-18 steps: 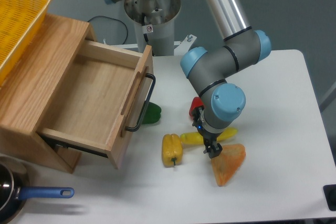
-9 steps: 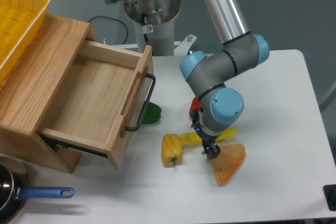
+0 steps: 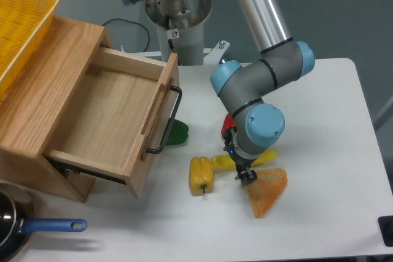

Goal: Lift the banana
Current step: 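Descend and align the gripper fingers around the banana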

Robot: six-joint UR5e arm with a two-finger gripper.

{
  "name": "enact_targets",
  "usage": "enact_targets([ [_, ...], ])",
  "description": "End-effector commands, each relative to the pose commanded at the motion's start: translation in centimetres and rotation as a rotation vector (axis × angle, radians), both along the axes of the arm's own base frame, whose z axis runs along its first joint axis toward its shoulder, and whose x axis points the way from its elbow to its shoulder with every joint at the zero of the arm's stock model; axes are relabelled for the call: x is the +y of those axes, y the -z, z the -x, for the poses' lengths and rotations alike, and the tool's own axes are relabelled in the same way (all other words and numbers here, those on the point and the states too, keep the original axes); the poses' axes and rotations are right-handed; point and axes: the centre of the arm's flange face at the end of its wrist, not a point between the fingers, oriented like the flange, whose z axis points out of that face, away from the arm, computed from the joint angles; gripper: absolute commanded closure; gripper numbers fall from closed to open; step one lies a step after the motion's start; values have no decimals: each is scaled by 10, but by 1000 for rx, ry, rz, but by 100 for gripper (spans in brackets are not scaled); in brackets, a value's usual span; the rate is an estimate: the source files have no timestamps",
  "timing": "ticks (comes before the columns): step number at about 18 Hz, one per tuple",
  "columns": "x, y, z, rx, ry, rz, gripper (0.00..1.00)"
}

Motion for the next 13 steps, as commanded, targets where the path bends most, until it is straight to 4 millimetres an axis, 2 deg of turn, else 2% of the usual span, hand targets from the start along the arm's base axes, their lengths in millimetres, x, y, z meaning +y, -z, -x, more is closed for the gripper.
enact_targets([
  [7,-1,0,1,0,0,0,12],
  [10,-1,0,1,1,-1,1,30],
  [13,-1,0,1,1,-1,1,36],
])
